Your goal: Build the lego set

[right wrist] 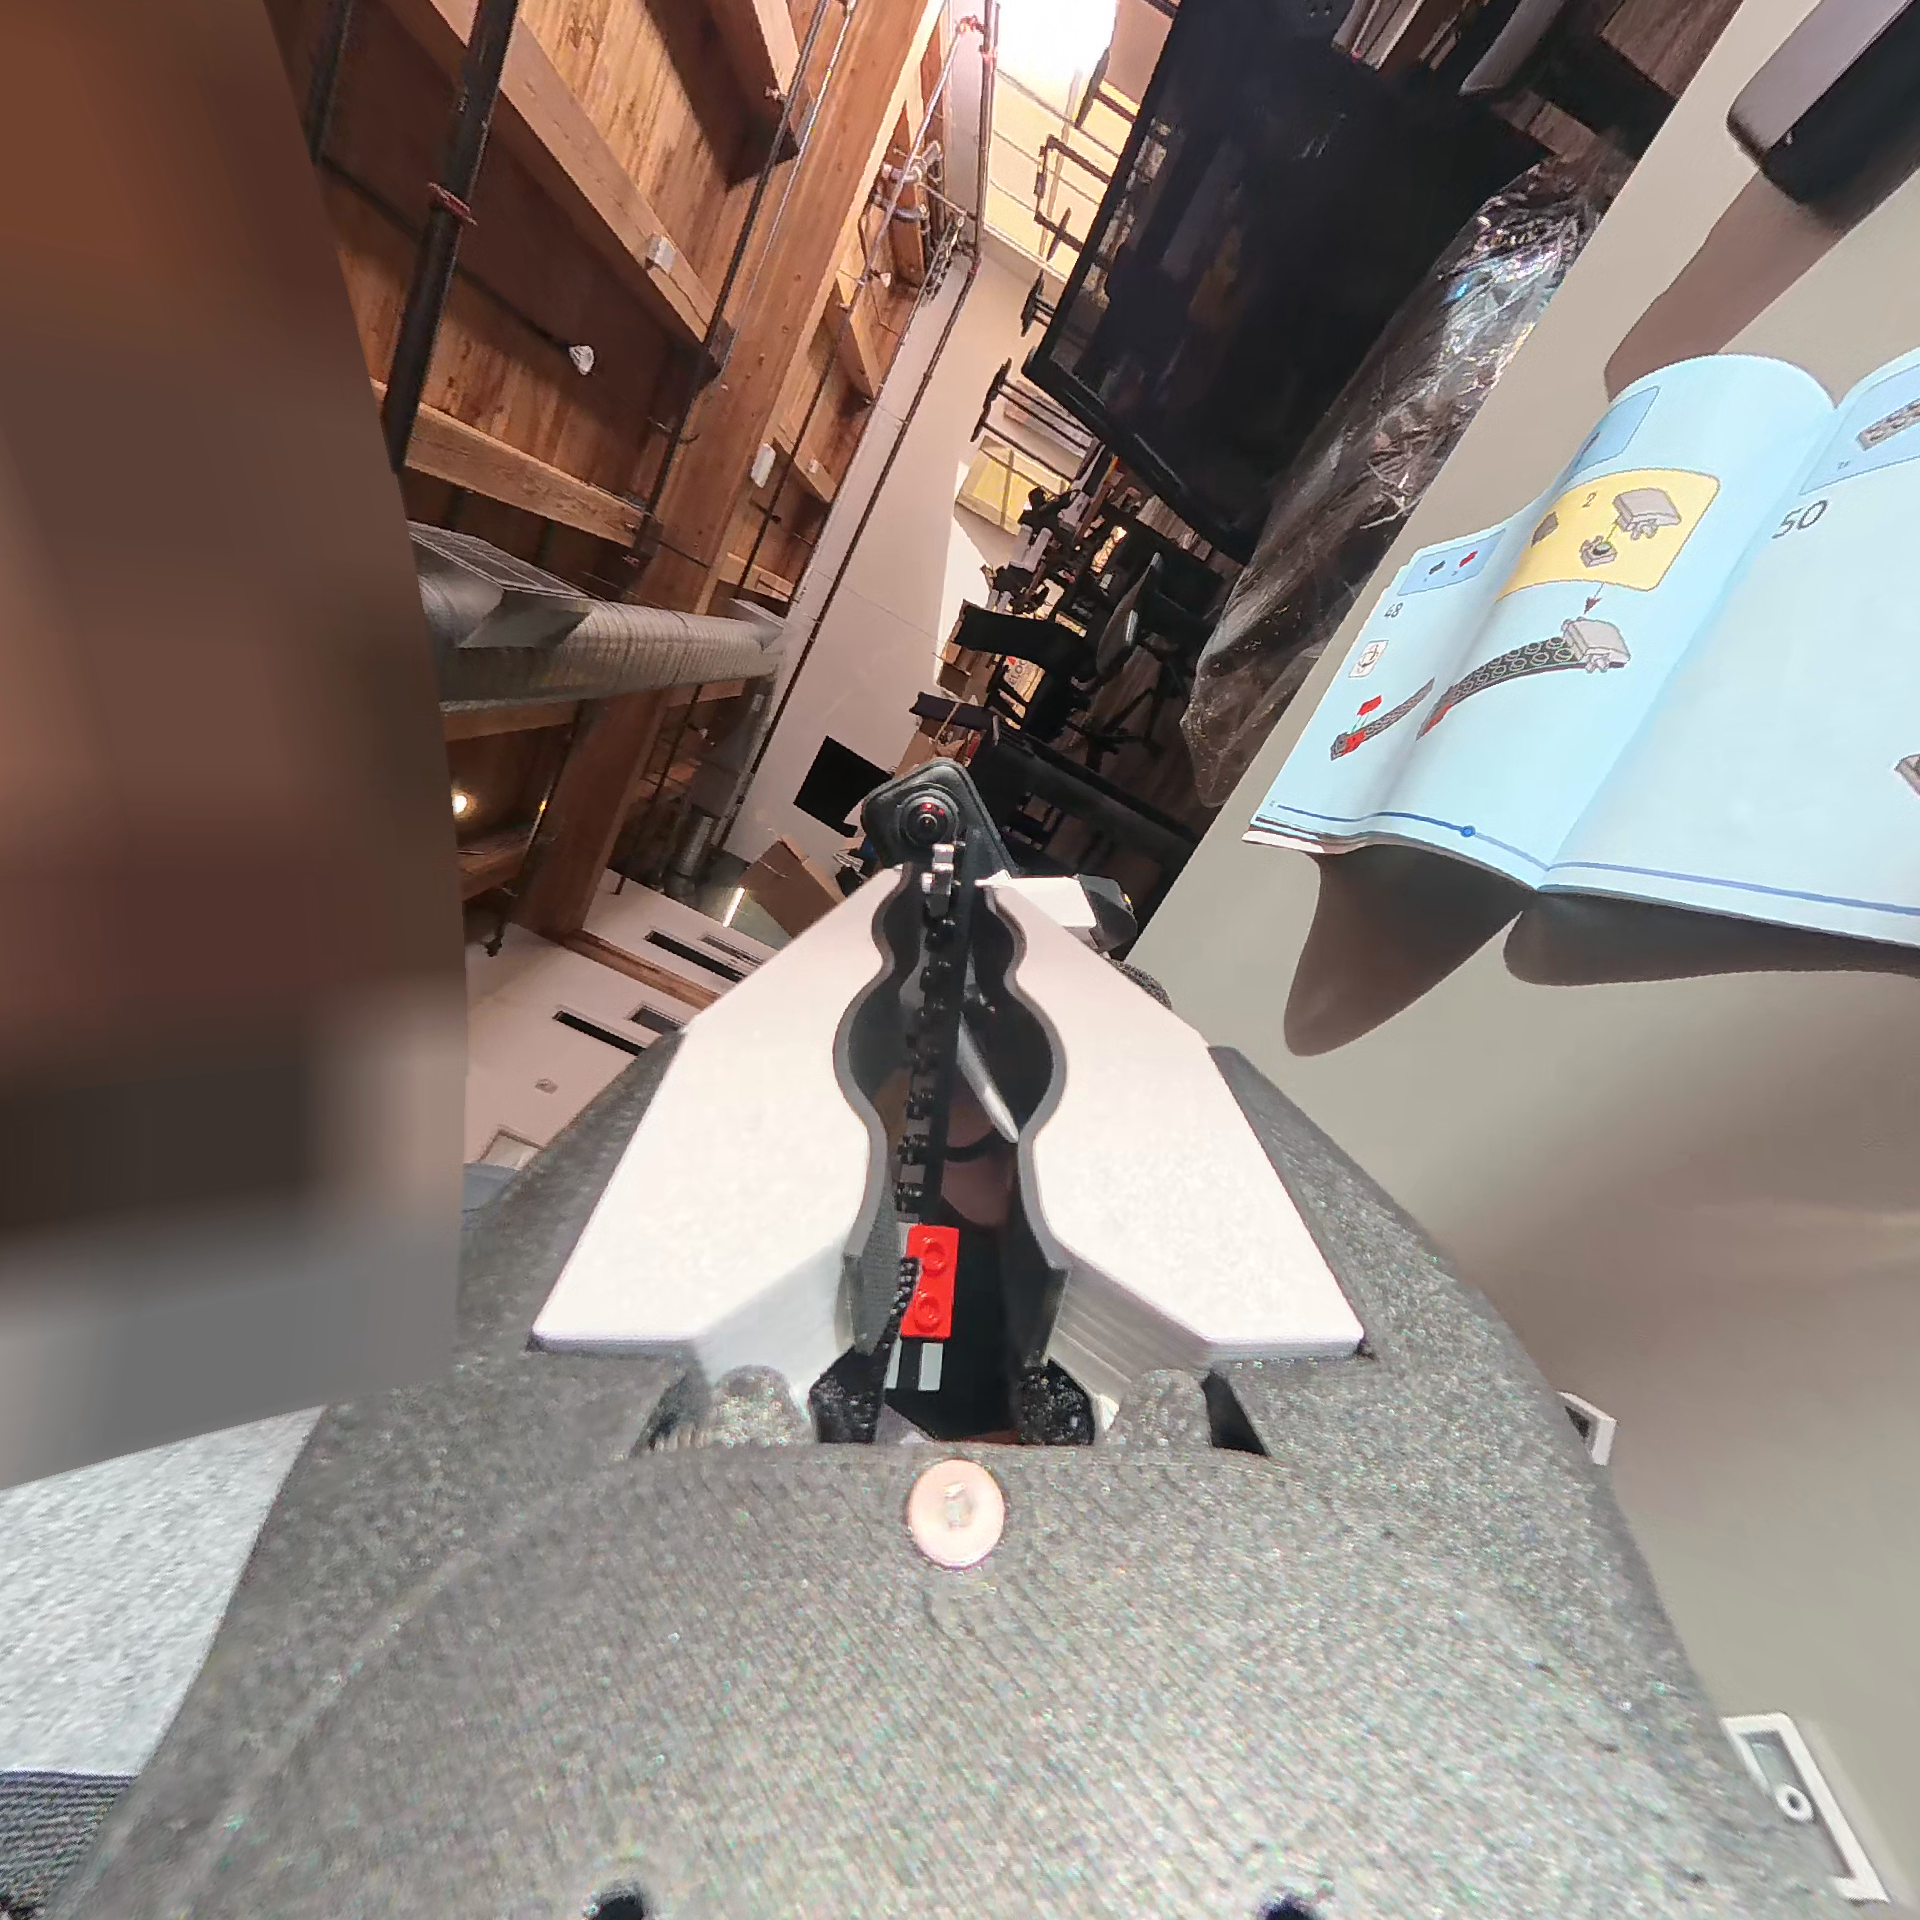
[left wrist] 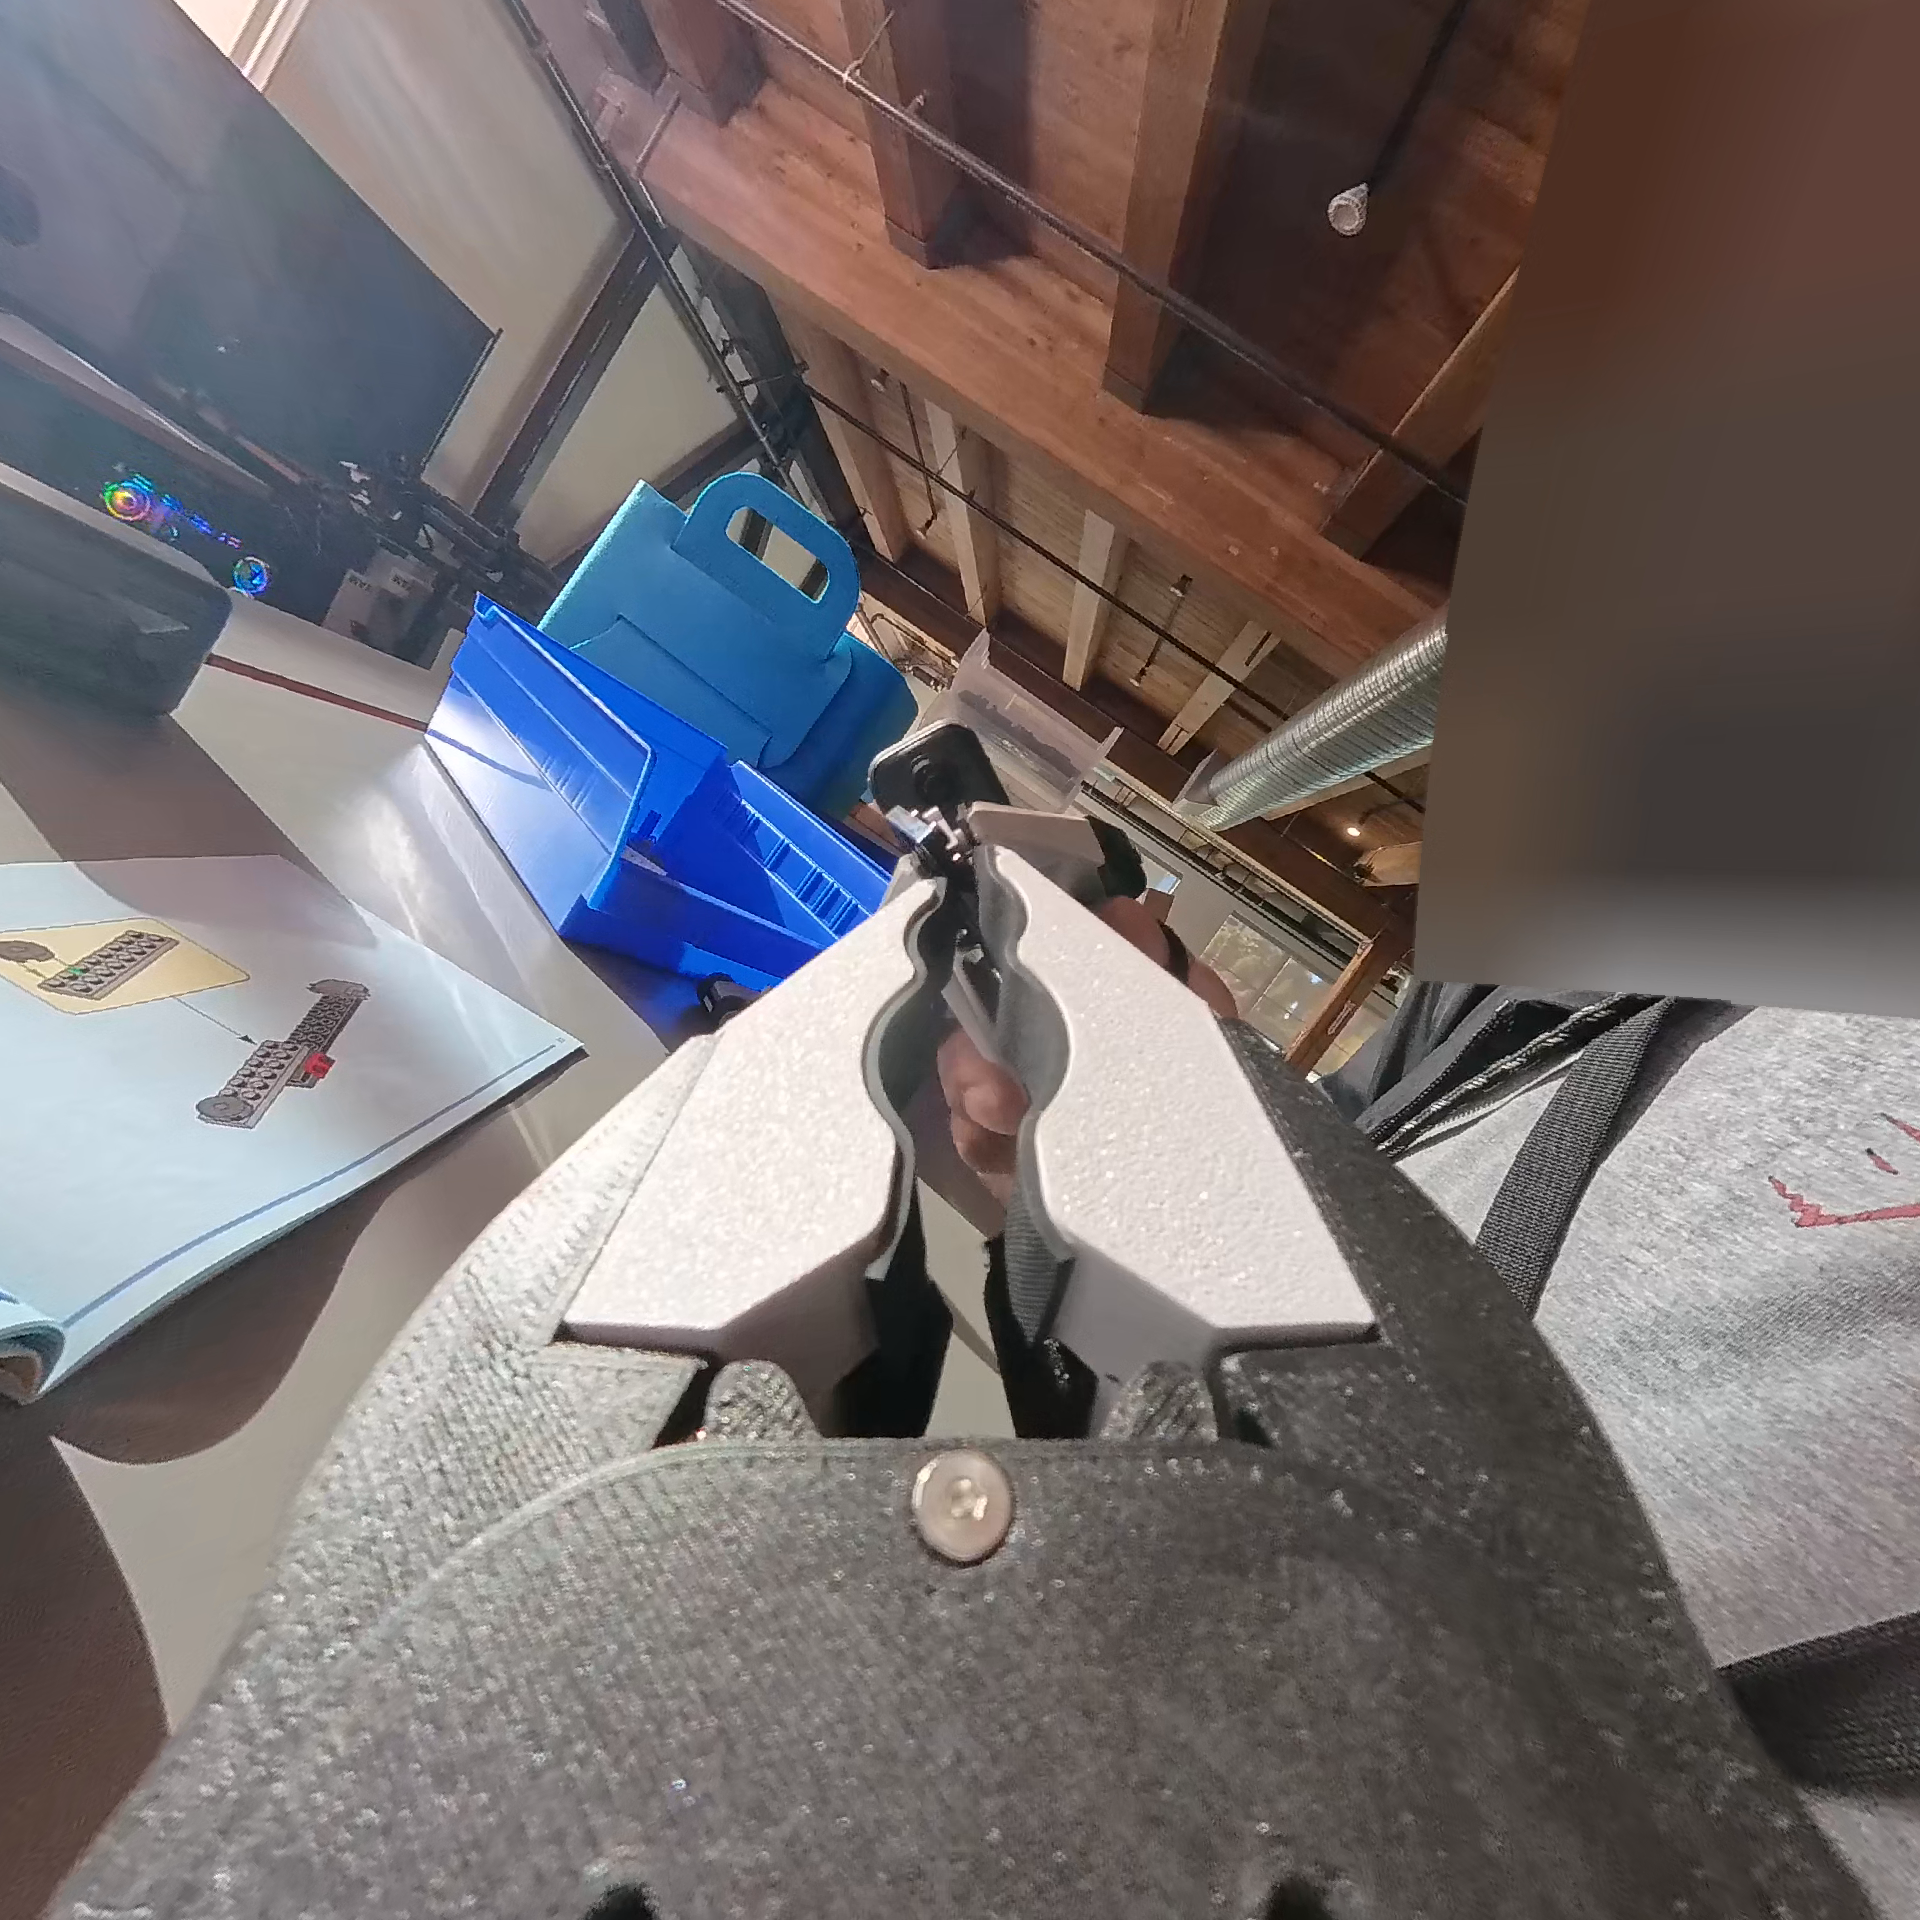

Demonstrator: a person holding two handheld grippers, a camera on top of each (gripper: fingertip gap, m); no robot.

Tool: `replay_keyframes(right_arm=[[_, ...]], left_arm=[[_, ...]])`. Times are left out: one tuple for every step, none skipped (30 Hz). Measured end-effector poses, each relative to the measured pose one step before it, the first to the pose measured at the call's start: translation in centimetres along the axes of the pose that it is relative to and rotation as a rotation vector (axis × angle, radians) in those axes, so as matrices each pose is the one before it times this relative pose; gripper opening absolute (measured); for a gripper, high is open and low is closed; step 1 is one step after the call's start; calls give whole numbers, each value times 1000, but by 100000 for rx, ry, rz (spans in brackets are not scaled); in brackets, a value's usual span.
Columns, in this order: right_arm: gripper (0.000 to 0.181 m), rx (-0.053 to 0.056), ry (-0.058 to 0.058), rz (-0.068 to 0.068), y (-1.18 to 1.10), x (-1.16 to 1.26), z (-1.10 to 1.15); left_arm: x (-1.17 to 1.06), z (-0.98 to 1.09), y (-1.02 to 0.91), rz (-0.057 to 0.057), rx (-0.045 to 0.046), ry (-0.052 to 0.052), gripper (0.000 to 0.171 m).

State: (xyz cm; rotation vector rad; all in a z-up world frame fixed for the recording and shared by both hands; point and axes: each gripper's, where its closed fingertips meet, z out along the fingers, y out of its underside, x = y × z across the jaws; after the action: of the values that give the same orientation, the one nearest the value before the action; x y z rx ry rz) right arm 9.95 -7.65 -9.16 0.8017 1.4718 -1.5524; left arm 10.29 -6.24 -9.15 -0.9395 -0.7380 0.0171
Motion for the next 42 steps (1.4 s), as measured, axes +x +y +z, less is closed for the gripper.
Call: replay_keyframes(right_arm=[[11,69,-326,339,9,-34,0],[11,27,-475,465,14,-42,-6],[11,-17,-581,694,11,-44,-4],[11,140,-236,731,-11,0,-3],[11,70,-342,593,12,-23,-5],[11,33,-355,803,2,-19,9],[11,101,-424,833,-4,-23,2],[11,98,-359,611,-3,-22,-5],[11,17,-381,617,21,-17,9],[11,58,-478,649,6,-32,-10],[11,-27,-562,455,22,-43,-14],[11,84,-169,253,0,4,-22],[11,-138,-416,-124,23,-40,-11],[11,-100,-114,-921,10,-21,-35],[11,-11,429,-2354,2,-1,-19],[11,-431,733,-3339,23,27,-35],[11,-557,784,-3575,21,11,-49],[11,-44,711,-3383,-47,7,-60],[11,34,646,-2847,-36,15,-54],[11,-16,790,-2486,-27,65,-58],[11,160,875,-2598,-18,70,-55],[11,266,772,-2354,-8,31,-37],[11,403,761,-1917,-9,31,-24],[11,729,848,-1729,-56,63,-28],[11,882,836,-1602,-106,82,-43],[11,353,54,-1477,-54,-23,-20],[11,326,-483,-1335,-71,-128,1],[11,112,-136,-1676,-53,-125,5],[11,-680,559,-2296,52,-50,48],[11,-762,921,-2480,77,-6,41],[11,-434,883,-2038,37,10,25],[11,-263,749,-1693,10,22,20],[11,-153,509,-1614,13,16,3],[11,-4,317,-1274,-22,7,0],[11,65,301,-1276,-12,9,-16],[12,110,547,-1373,-6,49,-14],[12,91,710,-1315,-5,67,-26],[12,224,316,-856,-14,15,-20],[12,418,-267,-387,-29,-52,-19],[12,418,-526,-12,-22,-58,-3],[12,592,-588,438,-33,-37,-16],[12,792,-659,645,-51,-28,-16]], left_arm=[[32,3,-15,117,76,195,5],[36,-4,0,87,20,247,5],[51,-2,-14,114,87,273,5],[-4,4,12,108,-93,-38,5],[24,-2,-4,109,52,173,5],[17,2,-4,27,-21,97,5],[25,-8,-9,184,126,108,5],[17,6,-11,24,26,92,5],[18,-4,-3,-4,14,246,5],[28,5,-1,-28,-12,245,5],[51,-4,-9,85,103,299,5],[-18,13,32,46,-179,-37,5],[62,11,-1,-68,49,387,5],[19,10,14,-329,-75,272,5],[-8,11,13,-778,-22,163,4],[-5,0,27,-1464,-149,485,4],[17,7,56,-1889,-113,880,4],[70,48,35,-2025,106,1192,4],[46,55,18,-1948,290,942,4],[-54,35,47,-1680,41,276,5],[-62,36,48,-1290,-107,26,5],[-40,16,22,-824,-163,13,5],[-28,13,26,-432,-182,-75,6],[39,30,51,-346,-294,265,8],[65,66,90,-683,-506,440,12],[-193,53,133,-1083,-694,-1165,19],[-201,77,191,-825,-1356,-1007,22],[-70,40,11,-79,-113,-420,22],[-95,-20,-99,453,771,-812,22],[32,-59,-128,501,933,68,17],[95,-62,-122,593,782,473,10],[75,-59,-124,881,825,205,6],[9,2,-17,875,79,-365,6],[-30,19,31,1077,-94,-610,6],[-13,16,-15,655,88,-503,6],[-64,35,20,260,88,-565,6],[-78,30,38,-186,-44,-526,6],[-22,40,27,-534,-69,-24,6],[54,75,91,-389,-429,403,7],[-19,112,166,-319,-826,-69,9],[-5,133,187,-298,-904,-60,11],[85,124,133,-383,-360,505,11]])
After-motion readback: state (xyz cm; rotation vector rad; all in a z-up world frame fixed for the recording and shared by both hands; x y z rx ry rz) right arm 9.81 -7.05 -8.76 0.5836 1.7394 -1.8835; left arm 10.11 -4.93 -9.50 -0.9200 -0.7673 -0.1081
